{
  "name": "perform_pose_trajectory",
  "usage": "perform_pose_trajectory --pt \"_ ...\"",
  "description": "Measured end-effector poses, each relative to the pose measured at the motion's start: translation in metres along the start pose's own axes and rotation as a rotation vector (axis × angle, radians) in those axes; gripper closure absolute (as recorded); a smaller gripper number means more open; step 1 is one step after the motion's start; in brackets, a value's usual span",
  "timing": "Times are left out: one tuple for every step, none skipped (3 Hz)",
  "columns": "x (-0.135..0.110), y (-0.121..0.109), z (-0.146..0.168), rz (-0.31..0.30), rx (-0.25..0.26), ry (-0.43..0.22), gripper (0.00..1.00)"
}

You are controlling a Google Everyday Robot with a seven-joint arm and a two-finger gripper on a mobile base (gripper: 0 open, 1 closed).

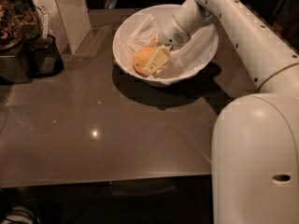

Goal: Pick orange from white bowl

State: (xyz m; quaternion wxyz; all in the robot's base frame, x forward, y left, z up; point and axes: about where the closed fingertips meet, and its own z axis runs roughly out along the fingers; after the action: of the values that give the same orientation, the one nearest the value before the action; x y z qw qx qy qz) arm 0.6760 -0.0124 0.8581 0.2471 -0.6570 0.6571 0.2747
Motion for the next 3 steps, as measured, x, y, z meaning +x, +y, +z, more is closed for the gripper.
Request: perform_pose_trajectory --pt "-0.003 0.004 -0.018 0.009 0.032 -0.028 0.99" --pt "-0.014 0.017 -0.060 -0.015 0.103 -0.139 1.00" --pt "-0.017 0.043 -0.108 -0.035 0.186 -0.243 1.00"
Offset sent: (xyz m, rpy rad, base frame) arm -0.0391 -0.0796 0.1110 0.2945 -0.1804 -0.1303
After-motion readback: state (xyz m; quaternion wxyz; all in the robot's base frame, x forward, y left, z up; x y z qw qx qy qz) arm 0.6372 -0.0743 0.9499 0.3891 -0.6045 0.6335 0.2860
